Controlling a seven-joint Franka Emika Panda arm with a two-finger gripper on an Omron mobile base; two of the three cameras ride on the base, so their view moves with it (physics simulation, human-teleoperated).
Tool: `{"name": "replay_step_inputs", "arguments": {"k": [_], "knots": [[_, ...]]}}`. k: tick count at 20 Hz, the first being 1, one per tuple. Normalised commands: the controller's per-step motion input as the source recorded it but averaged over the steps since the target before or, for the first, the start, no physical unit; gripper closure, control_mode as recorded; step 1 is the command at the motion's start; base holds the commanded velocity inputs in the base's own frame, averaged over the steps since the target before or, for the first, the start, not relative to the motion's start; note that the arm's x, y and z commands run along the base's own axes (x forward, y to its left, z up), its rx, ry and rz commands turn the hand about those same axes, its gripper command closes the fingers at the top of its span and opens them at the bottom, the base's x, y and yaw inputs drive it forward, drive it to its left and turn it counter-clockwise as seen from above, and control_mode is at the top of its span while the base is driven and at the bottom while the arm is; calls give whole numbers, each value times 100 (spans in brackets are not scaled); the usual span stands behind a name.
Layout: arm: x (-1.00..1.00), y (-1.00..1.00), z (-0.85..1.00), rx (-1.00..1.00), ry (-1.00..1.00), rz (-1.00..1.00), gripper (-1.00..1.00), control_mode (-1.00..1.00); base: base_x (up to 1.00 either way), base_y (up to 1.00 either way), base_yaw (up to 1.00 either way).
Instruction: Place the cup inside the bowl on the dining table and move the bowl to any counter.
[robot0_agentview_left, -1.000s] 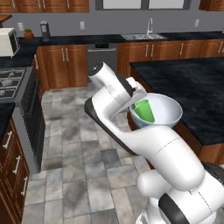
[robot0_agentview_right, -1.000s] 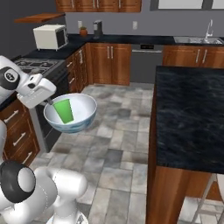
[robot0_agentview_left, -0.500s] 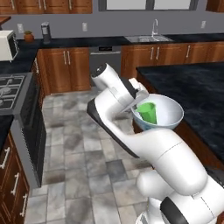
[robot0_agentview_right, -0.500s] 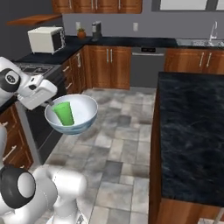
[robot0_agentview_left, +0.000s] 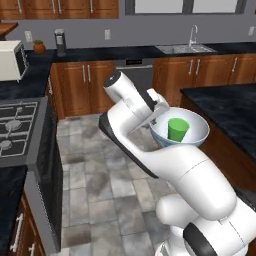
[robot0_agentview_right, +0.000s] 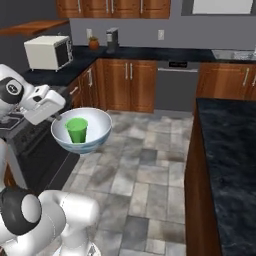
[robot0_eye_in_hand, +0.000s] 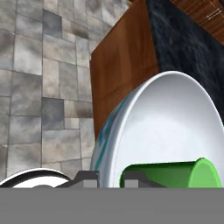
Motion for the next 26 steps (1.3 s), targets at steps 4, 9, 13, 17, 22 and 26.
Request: {"name": "replay_step_inputs", "arguments": {"k": [4, 9, 13, 17, 22, 26], "knots": [[0, 0, 0, 0, 0, 0, 100, 100, 100, 31, 0], [0, 0, 0, 0, 0, 0, 100, 100, 100, 6, 0], [0, 0, 0, 0, 0, 0, 100, 100, 100, 0, 0], [0, 0, 0, 0, 0, 0, 100, 100, 100, 0, 0], [0, 0, 0, 0, 0, 0, 100, 100, 100, 0, 0], [0, 0, 0, 0, 0, 0, 100, 100, 100, 0, 0]]}}
